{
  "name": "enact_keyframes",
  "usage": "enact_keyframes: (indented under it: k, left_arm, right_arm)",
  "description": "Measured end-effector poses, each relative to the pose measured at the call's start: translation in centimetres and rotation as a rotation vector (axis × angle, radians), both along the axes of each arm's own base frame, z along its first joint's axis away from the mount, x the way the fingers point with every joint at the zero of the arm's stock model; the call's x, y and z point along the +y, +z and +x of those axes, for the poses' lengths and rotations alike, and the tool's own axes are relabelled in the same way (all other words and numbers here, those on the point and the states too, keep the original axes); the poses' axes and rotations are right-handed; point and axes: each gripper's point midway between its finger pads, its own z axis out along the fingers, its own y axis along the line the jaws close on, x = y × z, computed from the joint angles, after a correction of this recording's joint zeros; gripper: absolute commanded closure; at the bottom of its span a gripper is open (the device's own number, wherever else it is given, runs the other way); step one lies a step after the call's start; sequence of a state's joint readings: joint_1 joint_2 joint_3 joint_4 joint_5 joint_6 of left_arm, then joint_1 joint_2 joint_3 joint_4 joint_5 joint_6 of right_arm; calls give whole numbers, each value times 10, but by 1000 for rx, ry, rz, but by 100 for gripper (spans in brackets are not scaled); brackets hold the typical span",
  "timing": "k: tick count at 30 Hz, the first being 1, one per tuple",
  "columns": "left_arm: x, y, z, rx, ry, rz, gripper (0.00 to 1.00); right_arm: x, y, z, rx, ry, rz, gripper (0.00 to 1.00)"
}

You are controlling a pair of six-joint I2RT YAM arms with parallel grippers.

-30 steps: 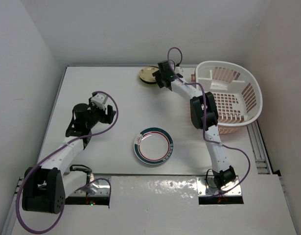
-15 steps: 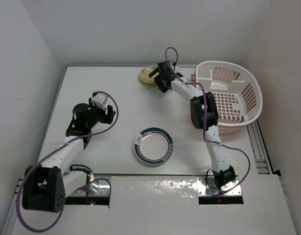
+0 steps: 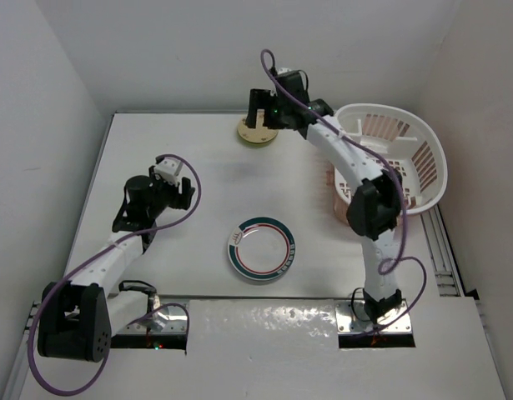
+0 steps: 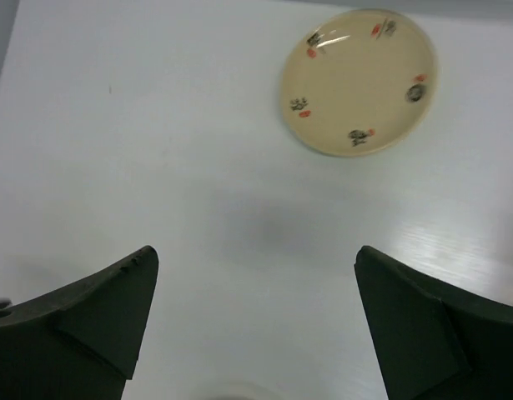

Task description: Unload the plates from the dish rack

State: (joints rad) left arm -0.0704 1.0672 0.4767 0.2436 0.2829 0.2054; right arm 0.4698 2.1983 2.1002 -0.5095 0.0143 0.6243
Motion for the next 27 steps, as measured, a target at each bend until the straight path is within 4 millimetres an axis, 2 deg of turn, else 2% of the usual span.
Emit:
enact_keyframes:
  k: [2,3,6,8,11,15,17,18,20,23,25,27]
  left_arm:
    - [3,1,1,-3,15,4,37]
    - [4,2,2,-5,25,7,37]
    - [9,5,5,-14,50,15,37]
    - [11,7,7,-18,67,19,37]
    - [16,11,10,-24,95,21,37]
    - [22,17,13,-30,142,19,36]
    - [26,19,15,-28,168,18,35]
    - [29,20,15,-24,185,18,34]
    - [33,22,16,-18,219,13,34]
    - [41,24,17,-6,280,3,34]
    - [45,23,17,2,309,-4,34]
    - [47,20,15,16,325,-7,34]
  right_arm:
    - [-18,40,-17,-92,87,-124,1]
    - [-32,53,-24,-132,102,-197,1]
    - [-93,71,-57,-169,97,-472,1]
    - [-139,68,-79,-130,65,-639,1]
    - [-209,56,-102,-23,-46,-753,1]
    - [-318,49,-134,81,-340,-716,1]
    - [-358,55,-158,93,-486,-680,1]
    - [-370,59,-168,85,-542,-661,1]
    - [-382,72,-185,49,-614,-616,1]
    - [-384,89,-194,-17,-676,-560,1]
    - [-384,88,-195,-35,-707,-535,1]
    - [-385,78,-197,-18,-738,-526,1]
